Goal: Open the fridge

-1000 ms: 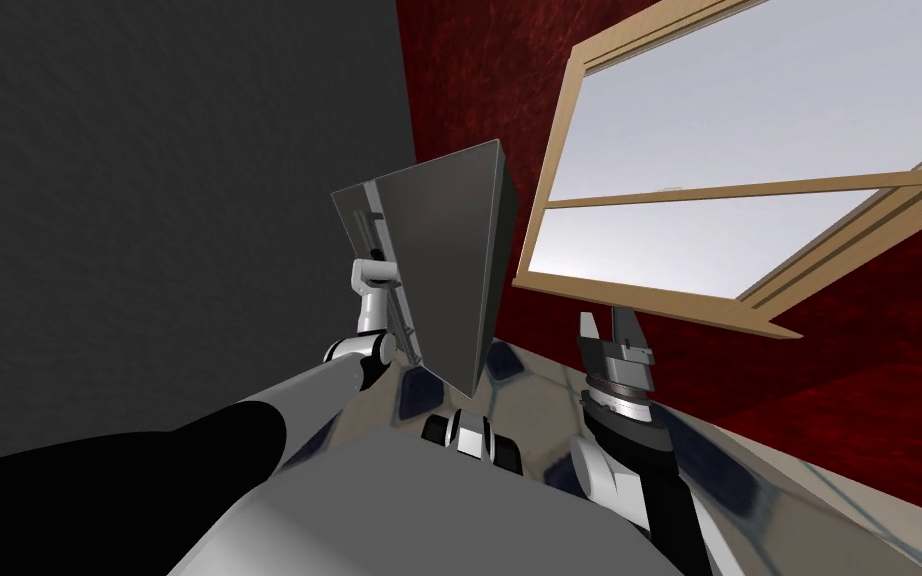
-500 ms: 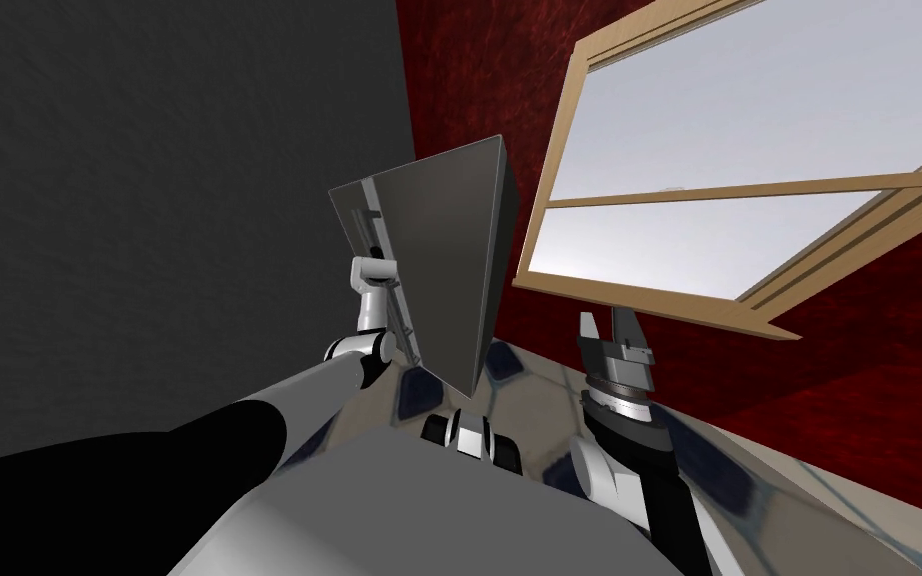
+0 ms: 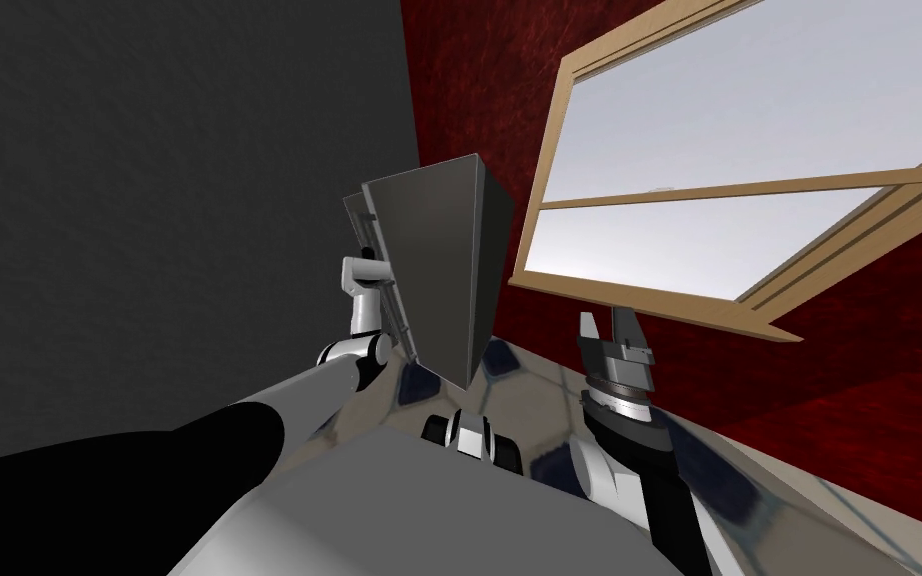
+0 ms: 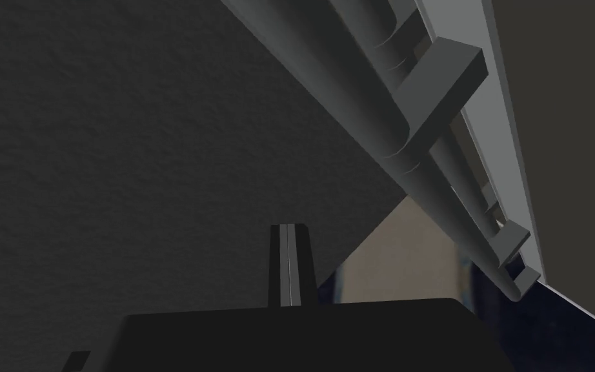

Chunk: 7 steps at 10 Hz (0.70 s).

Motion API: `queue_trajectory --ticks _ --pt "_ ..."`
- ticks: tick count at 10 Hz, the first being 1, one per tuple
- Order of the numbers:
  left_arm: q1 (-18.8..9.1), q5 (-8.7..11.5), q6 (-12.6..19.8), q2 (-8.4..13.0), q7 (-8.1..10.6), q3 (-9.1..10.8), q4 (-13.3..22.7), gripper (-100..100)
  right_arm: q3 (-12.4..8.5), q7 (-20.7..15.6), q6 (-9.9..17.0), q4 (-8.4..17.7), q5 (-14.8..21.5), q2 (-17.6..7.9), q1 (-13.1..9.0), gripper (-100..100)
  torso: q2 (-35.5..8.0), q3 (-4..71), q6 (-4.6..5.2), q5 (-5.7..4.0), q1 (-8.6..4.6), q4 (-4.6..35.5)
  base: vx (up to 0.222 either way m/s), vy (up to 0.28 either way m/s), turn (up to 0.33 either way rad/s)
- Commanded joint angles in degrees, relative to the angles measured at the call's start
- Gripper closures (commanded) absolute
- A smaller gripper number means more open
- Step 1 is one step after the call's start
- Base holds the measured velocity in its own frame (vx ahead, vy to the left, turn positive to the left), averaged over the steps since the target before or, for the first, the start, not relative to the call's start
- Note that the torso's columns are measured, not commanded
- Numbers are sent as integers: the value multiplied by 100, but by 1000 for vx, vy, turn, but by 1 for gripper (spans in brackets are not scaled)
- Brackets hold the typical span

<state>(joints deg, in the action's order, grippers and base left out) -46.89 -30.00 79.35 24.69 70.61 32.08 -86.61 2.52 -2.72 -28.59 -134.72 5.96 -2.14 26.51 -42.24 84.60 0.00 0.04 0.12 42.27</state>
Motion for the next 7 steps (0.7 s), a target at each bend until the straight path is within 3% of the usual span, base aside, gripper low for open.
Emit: queue_trajectory --ticks 1,2,3,4,7 --pt "127 -281 212 45 179 67 -194 100 0 0 0 0 0 0 0 0 5 2 0 -2 -8 -1 -77 -139 101" --pt "166 -386 287 69 243 93 -254 100 0 0 0 0 0 0 0 0 4 2 0 -4 -13 -1 -90 -136 84" --pt "158 -316 275 42 169 77 -288 100 0 0 0 0 0 0 0 0 -3 -2 1 -4 -13 1 -44 -62 19" --pt "91 -203 226 4 93 39 -231 -100 -1 0 0 0 0 -1 1 0 8 4 3 0 8 -1 25 71 -90" --pt "-12 -27 134 -53 -29 -19 -143 -100 -3 0 0 0 0 -3 2 0 15 9 -2 6 16 -5 64 145 -82"
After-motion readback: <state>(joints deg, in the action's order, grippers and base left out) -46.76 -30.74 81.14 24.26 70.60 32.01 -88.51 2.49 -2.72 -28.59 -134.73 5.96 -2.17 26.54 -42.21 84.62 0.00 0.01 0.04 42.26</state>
